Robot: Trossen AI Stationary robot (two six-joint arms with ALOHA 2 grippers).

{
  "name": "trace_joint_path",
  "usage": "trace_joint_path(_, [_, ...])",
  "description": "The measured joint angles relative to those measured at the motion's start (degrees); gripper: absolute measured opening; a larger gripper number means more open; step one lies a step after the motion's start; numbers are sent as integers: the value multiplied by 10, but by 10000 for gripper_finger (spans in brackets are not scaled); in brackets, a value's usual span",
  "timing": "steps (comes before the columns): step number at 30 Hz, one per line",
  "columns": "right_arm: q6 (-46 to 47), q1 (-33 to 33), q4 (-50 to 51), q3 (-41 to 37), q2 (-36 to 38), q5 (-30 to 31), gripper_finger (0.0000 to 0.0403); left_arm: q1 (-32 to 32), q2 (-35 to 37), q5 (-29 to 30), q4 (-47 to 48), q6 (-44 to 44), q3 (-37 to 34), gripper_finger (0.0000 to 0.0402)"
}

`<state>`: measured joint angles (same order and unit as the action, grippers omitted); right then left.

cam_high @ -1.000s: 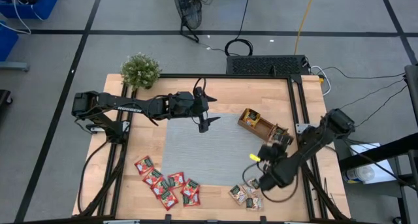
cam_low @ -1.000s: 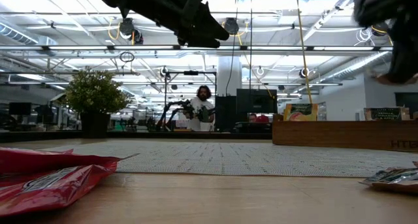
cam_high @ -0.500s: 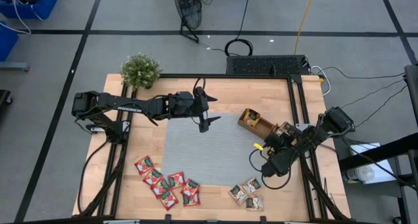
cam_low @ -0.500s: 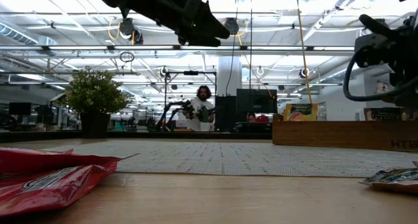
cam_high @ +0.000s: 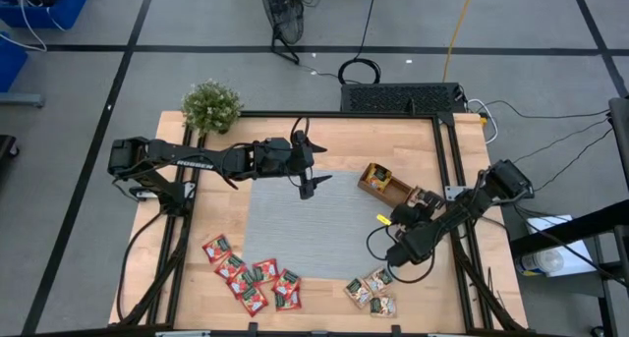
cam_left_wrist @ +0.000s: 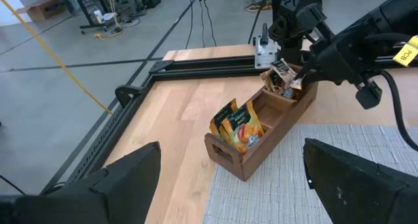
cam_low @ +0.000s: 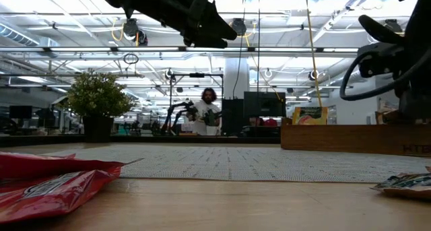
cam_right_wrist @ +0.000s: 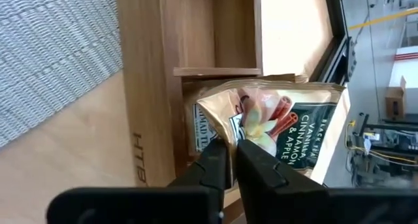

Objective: Pick & Place Tea
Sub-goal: Put the brown tea bag into the right section of the wooden organizer

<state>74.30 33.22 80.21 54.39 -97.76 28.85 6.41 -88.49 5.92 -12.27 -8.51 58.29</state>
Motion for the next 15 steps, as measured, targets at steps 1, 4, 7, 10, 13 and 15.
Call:
trace_joint_path(1, [0,-2,1,0,0,0,27,0,0,0,0,0,0,365])
trace_joint_path(4, [0,-9,4,0,0,0,36,0,0,0,0,0,0,365])
trace_joint_path(7, [-1,-12,4,0,0,-1,53,0,0,0,0,0,0,365])
trace_joint_path(10, [0,-12,4,0,0,-1,81,0,0,0,0,0,0,365])
trace_joint_path(13, [11,-12,4,0,0,-1,111,0,0,0,0,0,0,365])
trace_joint_path(15, [13,-12,4,0,0,-2,129,0,0,0,0,0,0,365])
